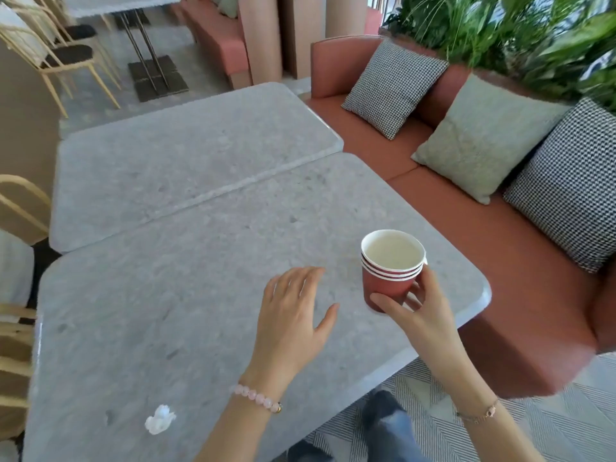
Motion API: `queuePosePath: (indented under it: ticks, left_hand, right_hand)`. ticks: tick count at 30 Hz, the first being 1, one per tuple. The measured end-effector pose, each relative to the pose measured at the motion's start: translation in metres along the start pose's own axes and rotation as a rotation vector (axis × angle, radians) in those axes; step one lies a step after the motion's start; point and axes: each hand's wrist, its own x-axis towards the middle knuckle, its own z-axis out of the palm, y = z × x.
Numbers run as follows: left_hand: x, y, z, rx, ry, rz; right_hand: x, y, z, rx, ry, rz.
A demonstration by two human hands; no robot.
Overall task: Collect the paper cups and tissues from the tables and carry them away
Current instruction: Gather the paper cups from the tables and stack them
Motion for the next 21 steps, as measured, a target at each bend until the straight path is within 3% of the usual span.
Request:
queuePosePath:
  ticks: [12,21]
  left_hand:
    - [0.040,0.077,0.103,0.004,-0.115,-0.148]
    - [0.040,0.102,0.157,-0.087,-0.133,-0.455]
  right_hand:
    - [0.084,0.039,-0.112,-0.030,-0.064,0.029]
    - [0.132,0.053,-0.156,-0.037,-0.243,0.062]
